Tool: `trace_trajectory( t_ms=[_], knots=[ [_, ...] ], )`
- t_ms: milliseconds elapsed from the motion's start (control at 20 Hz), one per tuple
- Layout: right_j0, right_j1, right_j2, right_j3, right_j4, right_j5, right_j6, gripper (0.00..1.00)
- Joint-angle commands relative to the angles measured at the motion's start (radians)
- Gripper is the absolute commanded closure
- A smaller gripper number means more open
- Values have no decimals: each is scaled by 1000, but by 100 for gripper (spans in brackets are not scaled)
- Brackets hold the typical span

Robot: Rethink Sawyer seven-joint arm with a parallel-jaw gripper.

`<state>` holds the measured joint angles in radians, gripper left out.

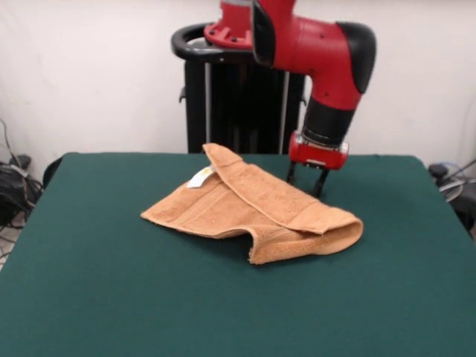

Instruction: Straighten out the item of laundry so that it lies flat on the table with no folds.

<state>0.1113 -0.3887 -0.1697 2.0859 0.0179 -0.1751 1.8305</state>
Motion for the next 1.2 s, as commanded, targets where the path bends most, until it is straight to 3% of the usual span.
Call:
trace_trajectory(
  t_ms=[50,200,500,800,1200],
  knots=[
    [-46,-19,271,-224,-19,308,1,0],
    [-91,-47,344,-208,-25,426,-11,0],
    [-156,-14,458,-220,-37,466,-28,0],
    [-81,-66,360,-267,-86,434,16,0],
    [-2,-292,243,-192,-152,396,85,0]
  ],
)
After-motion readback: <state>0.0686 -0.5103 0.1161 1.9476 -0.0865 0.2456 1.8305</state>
